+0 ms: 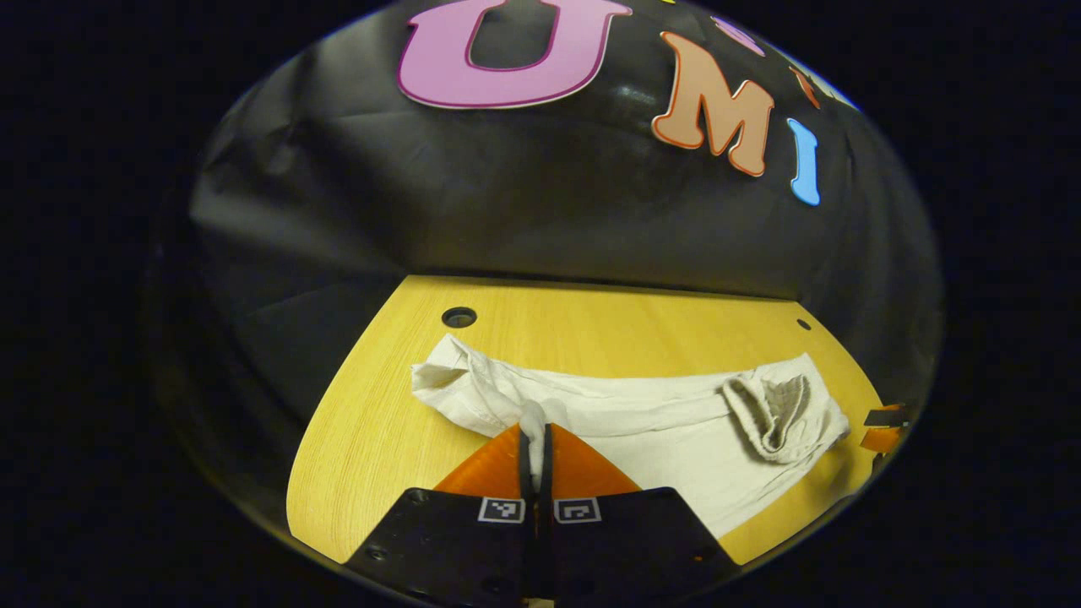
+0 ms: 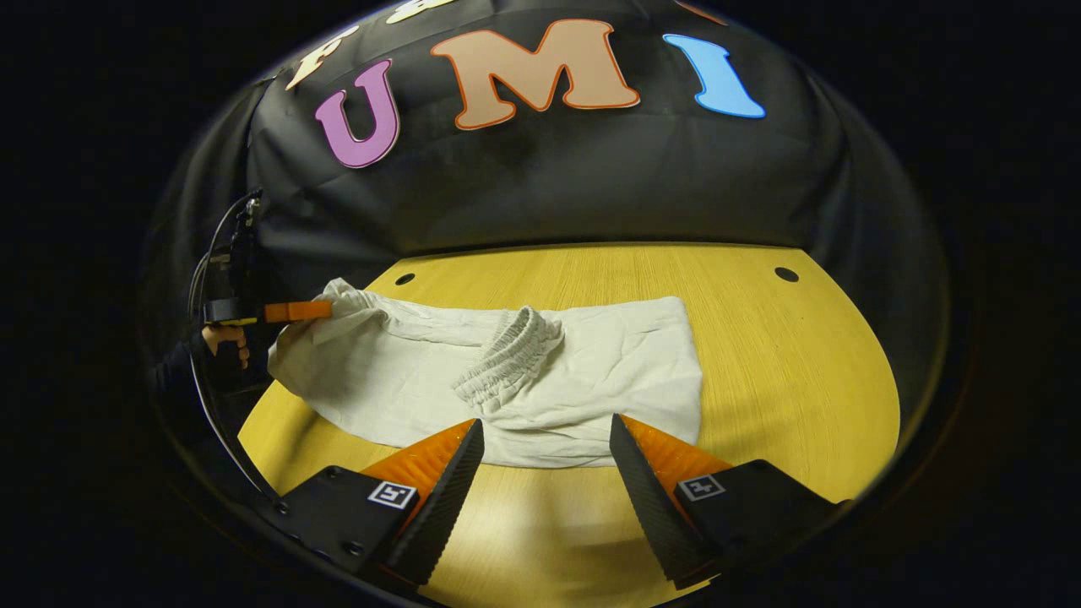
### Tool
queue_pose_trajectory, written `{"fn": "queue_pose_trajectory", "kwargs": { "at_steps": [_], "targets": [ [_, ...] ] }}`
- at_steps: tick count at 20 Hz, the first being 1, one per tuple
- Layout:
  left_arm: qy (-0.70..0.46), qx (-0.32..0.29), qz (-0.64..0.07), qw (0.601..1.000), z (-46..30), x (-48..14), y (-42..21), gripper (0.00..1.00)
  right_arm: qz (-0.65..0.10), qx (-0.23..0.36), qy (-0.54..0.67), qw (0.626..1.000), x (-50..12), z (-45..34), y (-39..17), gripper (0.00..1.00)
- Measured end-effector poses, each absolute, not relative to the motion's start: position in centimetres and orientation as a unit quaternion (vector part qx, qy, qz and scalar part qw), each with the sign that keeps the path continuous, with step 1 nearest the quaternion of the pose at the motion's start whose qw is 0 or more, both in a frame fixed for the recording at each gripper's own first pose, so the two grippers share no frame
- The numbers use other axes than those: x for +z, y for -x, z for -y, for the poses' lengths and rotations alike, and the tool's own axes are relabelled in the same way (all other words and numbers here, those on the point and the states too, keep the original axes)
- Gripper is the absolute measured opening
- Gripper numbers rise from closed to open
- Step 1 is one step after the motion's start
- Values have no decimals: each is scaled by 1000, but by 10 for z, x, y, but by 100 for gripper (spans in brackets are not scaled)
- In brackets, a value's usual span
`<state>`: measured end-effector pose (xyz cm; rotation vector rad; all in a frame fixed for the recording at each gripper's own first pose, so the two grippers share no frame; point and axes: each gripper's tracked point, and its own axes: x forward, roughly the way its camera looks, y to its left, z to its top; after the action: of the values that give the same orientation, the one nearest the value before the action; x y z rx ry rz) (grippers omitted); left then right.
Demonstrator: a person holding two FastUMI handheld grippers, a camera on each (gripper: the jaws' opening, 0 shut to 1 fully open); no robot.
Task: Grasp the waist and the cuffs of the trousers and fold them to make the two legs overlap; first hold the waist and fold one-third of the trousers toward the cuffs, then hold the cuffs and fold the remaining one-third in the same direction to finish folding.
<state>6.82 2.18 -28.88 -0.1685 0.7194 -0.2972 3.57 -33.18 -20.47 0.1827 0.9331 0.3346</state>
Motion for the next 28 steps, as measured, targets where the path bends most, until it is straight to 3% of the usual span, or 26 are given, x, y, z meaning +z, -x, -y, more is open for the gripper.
{"fn": "queue_pose_trajectory", "kwargs": {
  "at_steps": [15,28],
  "targets": [
    [85,-238,-291,923,147,-186,-83,0,-434,126,-127,883,-196,436,-29,96],
    [88,-315,-270,906,319,-156,-66,0,-438,106,-120,885,-201,524,-15,96]
  ]
}}
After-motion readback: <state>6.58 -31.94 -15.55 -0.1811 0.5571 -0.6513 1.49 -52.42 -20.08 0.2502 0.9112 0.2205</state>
